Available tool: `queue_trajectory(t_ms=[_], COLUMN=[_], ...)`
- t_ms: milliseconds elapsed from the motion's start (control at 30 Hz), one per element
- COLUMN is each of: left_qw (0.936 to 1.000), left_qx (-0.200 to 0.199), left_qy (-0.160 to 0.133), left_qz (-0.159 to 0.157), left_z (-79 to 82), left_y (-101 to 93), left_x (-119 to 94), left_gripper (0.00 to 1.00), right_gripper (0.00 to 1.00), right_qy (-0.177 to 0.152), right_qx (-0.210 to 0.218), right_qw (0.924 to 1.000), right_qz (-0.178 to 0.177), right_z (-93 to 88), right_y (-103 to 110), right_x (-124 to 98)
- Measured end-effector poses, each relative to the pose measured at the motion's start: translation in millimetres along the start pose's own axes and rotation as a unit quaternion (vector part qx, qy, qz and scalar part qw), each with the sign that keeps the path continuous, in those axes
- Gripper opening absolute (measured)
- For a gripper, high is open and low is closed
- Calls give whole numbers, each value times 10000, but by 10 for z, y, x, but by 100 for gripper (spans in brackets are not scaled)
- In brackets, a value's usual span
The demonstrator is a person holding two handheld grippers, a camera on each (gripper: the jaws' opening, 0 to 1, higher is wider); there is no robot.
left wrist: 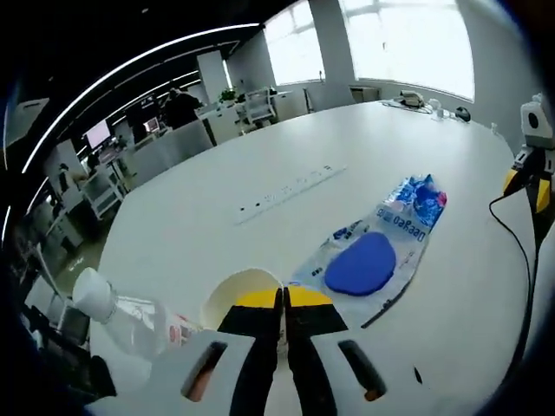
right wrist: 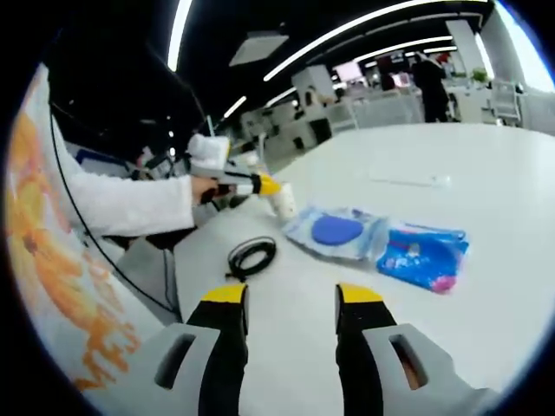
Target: Arrange the tabletop items into an orderly group along one side of the table until the central work area is clear of visible clutter.
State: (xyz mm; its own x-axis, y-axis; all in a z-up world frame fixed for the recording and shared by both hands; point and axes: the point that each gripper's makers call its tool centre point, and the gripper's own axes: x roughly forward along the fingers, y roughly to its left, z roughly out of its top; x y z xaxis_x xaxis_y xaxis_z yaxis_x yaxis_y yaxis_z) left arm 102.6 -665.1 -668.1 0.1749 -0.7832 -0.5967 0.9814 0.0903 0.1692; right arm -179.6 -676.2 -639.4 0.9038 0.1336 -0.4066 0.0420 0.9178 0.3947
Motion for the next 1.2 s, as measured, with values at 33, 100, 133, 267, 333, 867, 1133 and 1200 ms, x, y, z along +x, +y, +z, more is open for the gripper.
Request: queue_trajectory(t_ms=[33, 100, 133, 267, 333, 867, 1133, 1200], left_qw=[10000, 10000, 10000, 10000, 10000, 9998, 9998, 9997], left_qx=[9, 47, 55, 80, 37, -148, -188, -203], left_qy=[11, 74, 67, 40, 47, 87, -15, -52], left_qz=[8, 7, -9, -29, -24, -137, 71, 132], left_z=[-13, -45, -45, -47, -56, -138, -92, -73], left_y=[-4, -15, -26, -44, -41, -109, -48, -39], left_x=[7, 14, 10, 15, 22, 60, 7, -19], left_gripper=[0, 0, 0, 0, 0, 5, 27, 34], right_gripper=[38, 38, 38, 38, 38, 38, 39, 39], right_qy=[-2, 14, 23, 43, 55, 29, 5, -4], right_qx=[15, 21, 14, 16, 3, 9, 10, 14], right_qw=[10000, 10000, 10000, 10000, 10000, 10000, 10000, 10000], right_qz=[0, -2, 2, 14, 19, -50, -42, -43], right_z=[-2, -11, -16, -30, -34, -35, -28, -22], right_y=[-2, -2, 0, 5, 9, -10, -12, -7], right_x=[0, -1, -2, 2, 5, -35, -41, -50])
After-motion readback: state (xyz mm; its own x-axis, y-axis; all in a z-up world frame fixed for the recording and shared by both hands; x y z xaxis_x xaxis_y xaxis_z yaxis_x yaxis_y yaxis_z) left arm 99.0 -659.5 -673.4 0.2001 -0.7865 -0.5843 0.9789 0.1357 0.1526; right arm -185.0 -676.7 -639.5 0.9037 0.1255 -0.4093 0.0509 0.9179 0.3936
